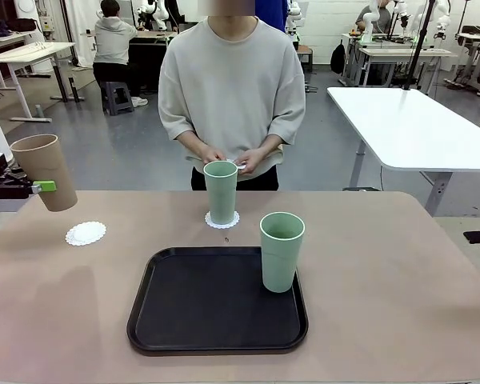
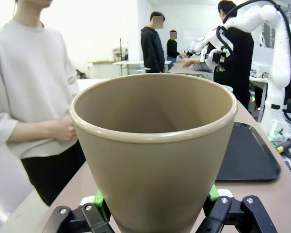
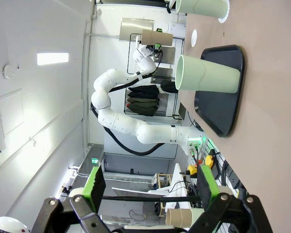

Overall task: Place coasters on the table and set cups on them.
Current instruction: Take one Reusable plastic cup from the Flat Tray and place it on a coaster set by the human.

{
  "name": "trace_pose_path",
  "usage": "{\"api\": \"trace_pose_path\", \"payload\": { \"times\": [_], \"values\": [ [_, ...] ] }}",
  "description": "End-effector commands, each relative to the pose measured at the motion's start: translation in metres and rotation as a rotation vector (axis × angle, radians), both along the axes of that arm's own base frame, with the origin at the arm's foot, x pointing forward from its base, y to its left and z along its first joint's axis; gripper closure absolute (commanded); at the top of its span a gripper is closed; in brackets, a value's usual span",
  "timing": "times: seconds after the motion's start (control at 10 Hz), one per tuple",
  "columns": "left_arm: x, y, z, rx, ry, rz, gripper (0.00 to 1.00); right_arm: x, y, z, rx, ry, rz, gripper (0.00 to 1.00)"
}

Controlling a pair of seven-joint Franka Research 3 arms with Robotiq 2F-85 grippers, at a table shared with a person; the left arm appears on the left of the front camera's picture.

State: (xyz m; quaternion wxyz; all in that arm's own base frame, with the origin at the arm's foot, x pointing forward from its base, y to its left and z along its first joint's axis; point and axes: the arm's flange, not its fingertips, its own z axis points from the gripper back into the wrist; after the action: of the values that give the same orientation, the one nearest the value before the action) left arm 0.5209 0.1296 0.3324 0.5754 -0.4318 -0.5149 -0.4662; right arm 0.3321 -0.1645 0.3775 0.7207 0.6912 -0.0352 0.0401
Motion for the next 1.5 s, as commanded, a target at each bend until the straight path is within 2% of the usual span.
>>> {"api": "trace_pose_path", "payload": {
  "times": [0.0,0.3,1.0,1.4],
  "values": [
    [0.023,-0.017,-0.009,0.062,-0.031,-0.023,0.15,0.0,0.0,0.002,0.011,-0.006,0.001,0.0],
    [0.03,-0.034,-0.023,0.103,-0.043,-0.049,0.15,0.0,0.0,0.002,0.011,-0.006,0.001,0.0],
    [0.033,-0.016,-0.068,0.063,0.005,-0.076,0.15,0.0,0.0,0.002,0.011,-0.006,0.001,0.0],
    [0.033,-0.018,-0.074,0.062,-0.007,-0.083,0.15,0.0,0.0,0.002,0.011,-0.006,0.001,0.0]
  ]
}}
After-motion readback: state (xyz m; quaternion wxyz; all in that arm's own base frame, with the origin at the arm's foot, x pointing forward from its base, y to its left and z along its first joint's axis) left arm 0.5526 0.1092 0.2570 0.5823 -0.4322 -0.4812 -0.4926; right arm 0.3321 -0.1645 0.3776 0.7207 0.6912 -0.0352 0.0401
